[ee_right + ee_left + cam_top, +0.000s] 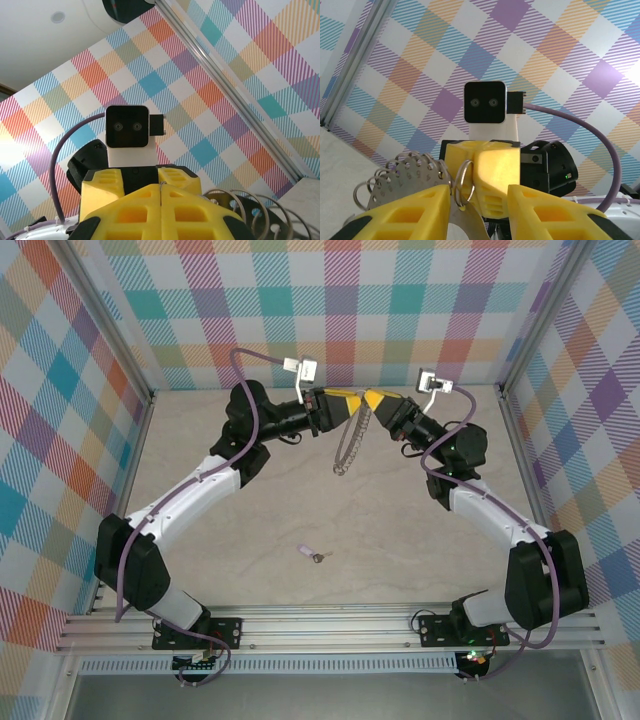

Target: Put the keys on the keyring

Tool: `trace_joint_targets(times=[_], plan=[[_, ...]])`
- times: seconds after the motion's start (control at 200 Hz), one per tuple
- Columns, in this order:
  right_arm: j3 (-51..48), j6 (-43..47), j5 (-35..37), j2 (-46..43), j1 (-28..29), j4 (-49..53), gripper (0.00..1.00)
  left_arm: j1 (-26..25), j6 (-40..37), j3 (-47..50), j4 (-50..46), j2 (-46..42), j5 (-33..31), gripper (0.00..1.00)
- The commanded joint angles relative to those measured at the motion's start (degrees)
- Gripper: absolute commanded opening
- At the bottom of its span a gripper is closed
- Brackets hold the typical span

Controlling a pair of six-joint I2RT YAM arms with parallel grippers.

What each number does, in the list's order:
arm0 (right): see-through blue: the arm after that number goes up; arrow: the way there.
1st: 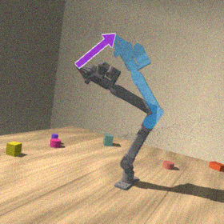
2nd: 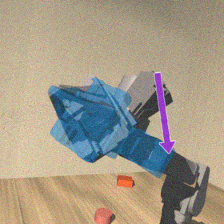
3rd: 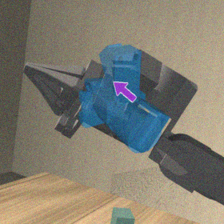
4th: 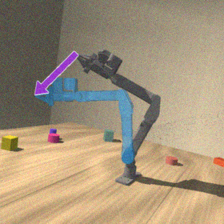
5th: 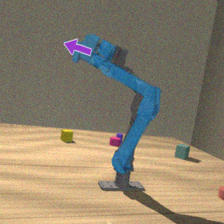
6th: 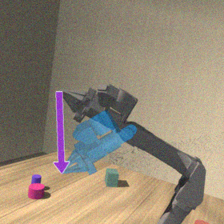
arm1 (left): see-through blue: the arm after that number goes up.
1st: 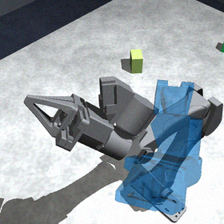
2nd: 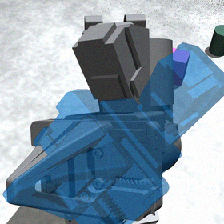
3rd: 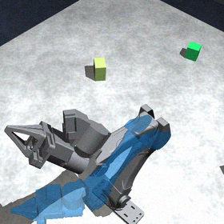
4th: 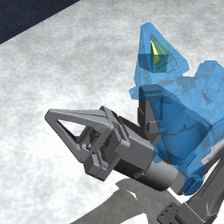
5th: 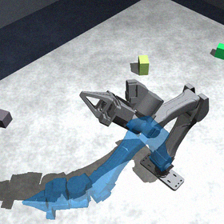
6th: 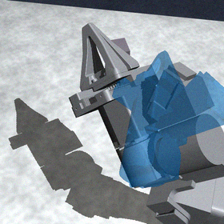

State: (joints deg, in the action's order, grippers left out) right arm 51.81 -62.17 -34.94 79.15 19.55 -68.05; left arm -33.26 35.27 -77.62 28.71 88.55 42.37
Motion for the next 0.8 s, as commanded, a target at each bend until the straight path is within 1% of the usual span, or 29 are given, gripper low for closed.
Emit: trace_joint_targets(times=[0.0, 0.065, 0.145, 0.28, 0.345, 0.435, 0.505, 0.63, 0.7, 0.75, 0.795], plan=[[0.13, -0.47, 0.68, 0.12, 0.30, -4.44, 0.00, -0.54, 0.19, -2.12, 2.40, 0.51, 0.15, 0.30], [0.04, -0.50, 0.70, 0.12, 0.33, -4.42, 0.00, -0.58, 0.24, -2.34, 2.40, 0.70, 0.34, 0.24], [0.04, -0.48, 0.71, 0.21, 0.42, -4.37, 0.00, -0.66, 0.26, -2.39, 2.51, 0.74, 0.40, 0.22], [0.04, -0.58, 0.60, 0.47, 0.49, -4.39, 0.00, -0.76, 0.24, -2.61, 2.84, 0.83, 0.15, 0.10], [0.08, -0.71, 0.38, 0.61, 0.49, -4.24, 0.00, -0.84, 0.21, -2.70, 2.77, 1.05, 0.11, 0.08], [-0.04, -0.67, 0.16, 0.64, 0.57, -3.70, 0.00, -0.85, 0.20, -3.04, 2.68, 1.16, 0.08, 0.02], [-0.22, -0.54, 0.07, 0.52, 0.58, -2.78, 0.00, -0.84, 0.01, -3.26, 2.42, 1.38, -0.01, 0.00], [-0.41, -0.30, -0.87, 0.30, 0.58, -0.44, 0.00, -0.80, -0.75, -3.71, 1.32, 1.54, -0.10, 0.00], [-0.01, 0.40, -1.60, -0.41, 0.45, 3.22, 0.00, -0.84, -1.88, -3.92, -0.01, 1.19, -0.21, 0.00], [0.43, 1.34, -2.16, -1.37, -0.07, 6.94, 0.16, -0.85, -3.46, -4.09, -2.08, 0.86, -0.23, 0.00], [0.72, 2.15, -2.73, -2.66, -1.00, 10.53, 0.27, -0.85, -5.77, -4.60, -4.82, 0.34, -0.25, 0.00]])
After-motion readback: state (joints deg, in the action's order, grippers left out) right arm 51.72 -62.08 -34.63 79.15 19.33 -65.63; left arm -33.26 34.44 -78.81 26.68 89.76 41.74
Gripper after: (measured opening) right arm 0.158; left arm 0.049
